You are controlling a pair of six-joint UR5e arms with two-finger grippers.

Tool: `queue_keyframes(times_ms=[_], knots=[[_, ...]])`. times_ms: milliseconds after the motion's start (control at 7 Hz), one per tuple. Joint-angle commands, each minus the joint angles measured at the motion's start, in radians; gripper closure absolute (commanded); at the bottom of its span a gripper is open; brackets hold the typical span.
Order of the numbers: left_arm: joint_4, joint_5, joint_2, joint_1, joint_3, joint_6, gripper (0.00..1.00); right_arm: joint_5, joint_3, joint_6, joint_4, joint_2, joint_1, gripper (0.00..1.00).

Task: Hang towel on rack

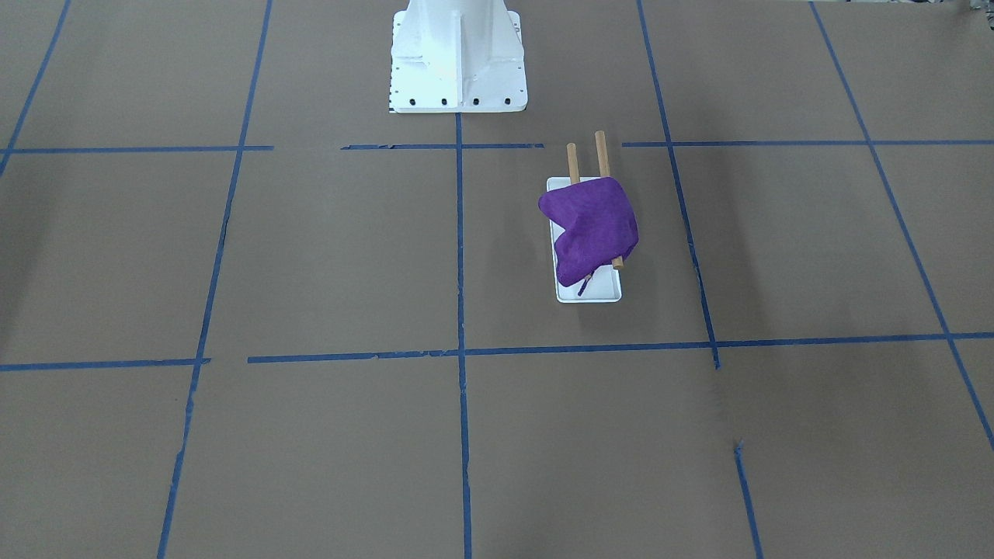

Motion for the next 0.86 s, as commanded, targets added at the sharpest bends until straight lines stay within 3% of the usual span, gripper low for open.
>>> queue_keyframes(times_ms=[0, 714], knots=[[0.001, 0.000, 0.000, -0.001, 0.001, -0.086, 0.00, 0.000, 0.002, 0.002, 0.000, 0.002, 0.000, 0.00], [-0.003, 0.003, 0.002, -0.003, -0.031, -0.078, 0.00, 0.000, 0.003, 0.000, 0.002, 0.002, 0.000, 0.00]])
